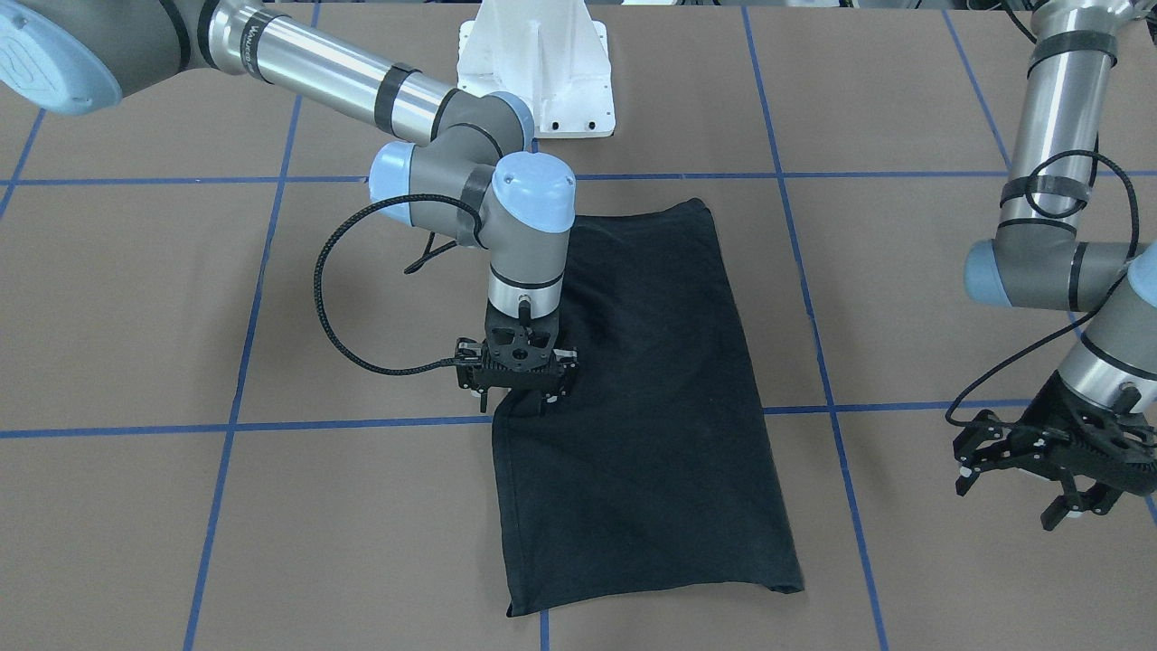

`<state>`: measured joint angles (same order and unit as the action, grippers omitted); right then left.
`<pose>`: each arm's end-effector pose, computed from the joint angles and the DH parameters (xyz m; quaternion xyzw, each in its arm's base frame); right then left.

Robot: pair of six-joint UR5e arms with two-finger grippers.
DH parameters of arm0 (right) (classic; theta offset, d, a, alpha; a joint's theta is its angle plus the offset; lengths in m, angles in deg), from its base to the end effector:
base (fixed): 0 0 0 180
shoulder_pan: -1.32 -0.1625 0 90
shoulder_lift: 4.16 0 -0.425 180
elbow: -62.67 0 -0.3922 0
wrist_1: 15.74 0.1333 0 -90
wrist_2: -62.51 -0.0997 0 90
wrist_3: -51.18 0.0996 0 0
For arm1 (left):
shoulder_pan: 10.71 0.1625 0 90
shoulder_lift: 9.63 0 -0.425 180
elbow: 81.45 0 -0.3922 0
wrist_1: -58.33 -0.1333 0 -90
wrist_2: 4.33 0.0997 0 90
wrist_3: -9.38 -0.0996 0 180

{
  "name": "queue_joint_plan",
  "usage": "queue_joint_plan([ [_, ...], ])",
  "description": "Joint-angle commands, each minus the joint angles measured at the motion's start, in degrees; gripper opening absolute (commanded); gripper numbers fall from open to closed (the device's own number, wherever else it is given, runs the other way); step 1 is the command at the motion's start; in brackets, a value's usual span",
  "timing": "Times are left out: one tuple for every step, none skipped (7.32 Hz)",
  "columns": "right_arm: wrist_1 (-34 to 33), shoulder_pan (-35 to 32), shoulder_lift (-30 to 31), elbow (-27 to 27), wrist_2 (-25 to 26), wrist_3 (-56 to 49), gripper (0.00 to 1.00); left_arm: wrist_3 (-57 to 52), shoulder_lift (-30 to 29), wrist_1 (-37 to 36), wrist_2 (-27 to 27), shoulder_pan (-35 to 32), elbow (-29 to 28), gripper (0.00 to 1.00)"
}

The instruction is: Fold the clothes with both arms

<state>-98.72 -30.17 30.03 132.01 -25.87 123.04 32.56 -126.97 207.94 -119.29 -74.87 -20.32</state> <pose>-0.6221 -0.5407 0.1824 0.1629 -0.3210 0.1135 0.9260 0.2302 -0.6847 0.5136 0.3529 0.3685 0.1247 0.8510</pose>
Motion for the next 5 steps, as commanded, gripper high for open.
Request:
queue_joint_plan([
  [-7.1, 4.0, -2.9, 0.4, 0.1, 4.7, 1.00, 0.0, 0.1, 0.3, 0.0, 0.1, -0.1, 1.00],
  [-11.8, 6.5, -3.9, 1.0, 2.1, 4.7, 0.99, 0.0, 0.1, 0.3, 0.0, 0.1, -0.1, 1.00],
  [-14.2, 8.6, -3.9, 1.2, 4.9, 4.6, 0.97, 0.0, 0.1, 0.3, 0.0, 0.1, -0.1, 1.00],
  [-15.5, 8.8, -3.9, 1.2, 5.1, 4.6, 0.88, 0.0, 0.1, 0.3, 0.0, 0.1, -0.1, 1.00],
  [-16.9, 8.8, -3.8, 1.2, 5.3, 3.7, 0.77, 0.0, 0.1, 0.8, 0.0, 0.1, -0.2, 1.00],
])
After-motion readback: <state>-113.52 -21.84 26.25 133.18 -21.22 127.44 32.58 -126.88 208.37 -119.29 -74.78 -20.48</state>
